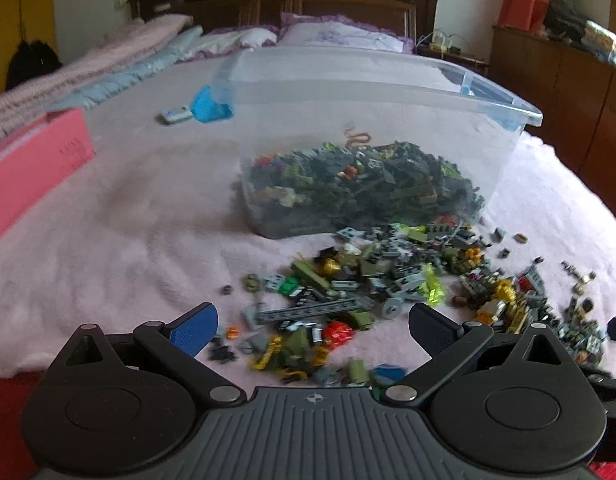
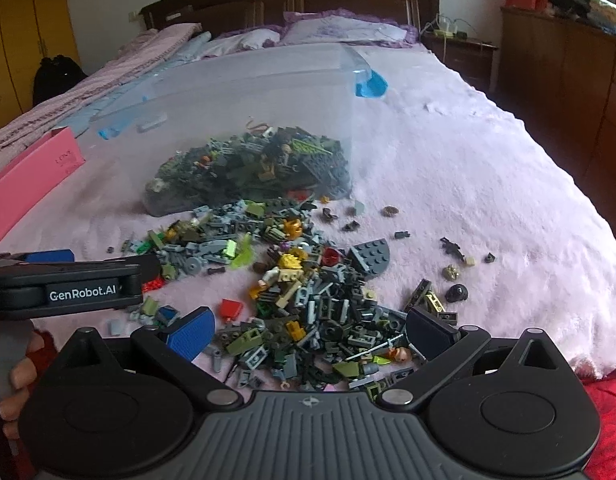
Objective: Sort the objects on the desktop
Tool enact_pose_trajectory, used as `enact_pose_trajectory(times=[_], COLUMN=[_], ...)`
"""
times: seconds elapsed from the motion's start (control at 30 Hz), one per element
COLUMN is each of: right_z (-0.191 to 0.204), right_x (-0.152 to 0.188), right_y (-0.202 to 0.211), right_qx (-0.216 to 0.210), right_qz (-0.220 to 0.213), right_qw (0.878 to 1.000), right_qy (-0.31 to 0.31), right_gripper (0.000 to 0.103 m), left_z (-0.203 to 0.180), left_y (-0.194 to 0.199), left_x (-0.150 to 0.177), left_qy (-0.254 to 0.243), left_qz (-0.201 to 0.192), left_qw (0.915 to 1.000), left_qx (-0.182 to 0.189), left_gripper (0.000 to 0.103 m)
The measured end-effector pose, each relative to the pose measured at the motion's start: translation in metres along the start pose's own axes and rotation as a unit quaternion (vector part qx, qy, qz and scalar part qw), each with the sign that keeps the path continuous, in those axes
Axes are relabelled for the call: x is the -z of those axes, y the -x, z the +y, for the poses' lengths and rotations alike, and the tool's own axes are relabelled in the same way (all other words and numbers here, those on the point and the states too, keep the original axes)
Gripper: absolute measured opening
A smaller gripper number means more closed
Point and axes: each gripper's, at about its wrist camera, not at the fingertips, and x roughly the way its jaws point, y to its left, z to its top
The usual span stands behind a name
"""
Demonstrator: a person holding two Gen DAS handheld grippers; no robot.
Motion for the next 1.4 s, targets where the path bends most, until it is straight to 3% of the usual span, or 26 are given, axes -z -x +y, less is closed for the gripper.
enact_pose_trajectory(times=[0.2, 0.33, 0.53, 0.63, 0.8, 0.93, 1.1, 1.2, 1.27, 1.4], right_z=[-0.007, -0.009, -0.011, -0.012, -0.016, -0.028, -0.046, -0.051, -0.051, -0.056], right_x=[-0.001, 0.001, 0.003, 0.003, -0.004, -0.014, -0.027, -0.031, -0.033, -0.035], right_y=[-0.008, -0.011, -0.018, -0.019, -0.020, -0.027, -0.046, -0.057, -0.067, -0.077], right_qx=[0.012, 0.014, 0.018, 0.022, 0.036, 0.036, 0.031, 0.032, 0.037, 0.044], right_qz=[-0.002, 0.000, 0.008, 0.007, -0.014, -0.019, -0.012, -0.004, 0.001, 0.004], right_qw=[1.000, 1.000, 0.999, 0.999, 0.999, 0.999, 0.996, 0.994, 0.994, 0.989], right_qy=[-0.017, -0.022, -0.029, -0.027, -0.010, -0.021, -0.078, -0.100, -0.102, -0.142], right_gripper=[0.103, 0.103, 0.103, 0.102, 0.102, 0.092, 0.085, 0.072, 0.052, 0.050], left_z=[0.004, 0.011, 0.010, 0.009, 0.010, 0.011, 0.011, 0.008, 0.006, 0.002], left_y=[-0.023, -0.035, -0.038, -0.039, -0.037, -0.034, -0.029, -0.026, -0.024, -0.023], left_x=[-0.001, 0.000, 0.001, 0.001, 0.003, 0.003, 0.002, 0.002, 0.002, 0.002], left_qy=[0.040, 0.069, 0.057, 0.053, 0.054, 0.055, 0.047, 0.039, 0.033, 0.023], left_qz=[0.015, 0.025, 0.019, 0.023, 0.024, 0.023, 0.019, 0.015, 0.012, 0.010], left_qw=[0.9989, 0.9970, 0.9980, 0.9980, 0.9978, 0.9978, 0.9981, 0.9984, 0.9985, 0.9987], left_qx=[0.019, 0.025, 0.018, 0.024, 0.028, 0.031, 0.035, 0.038, 0.041, 0.045], left_gripper=[0.095, 0.085, 0.075, 0.064, 0.064, 0.063, 0.063, 0.063, 0.063, 0.063])
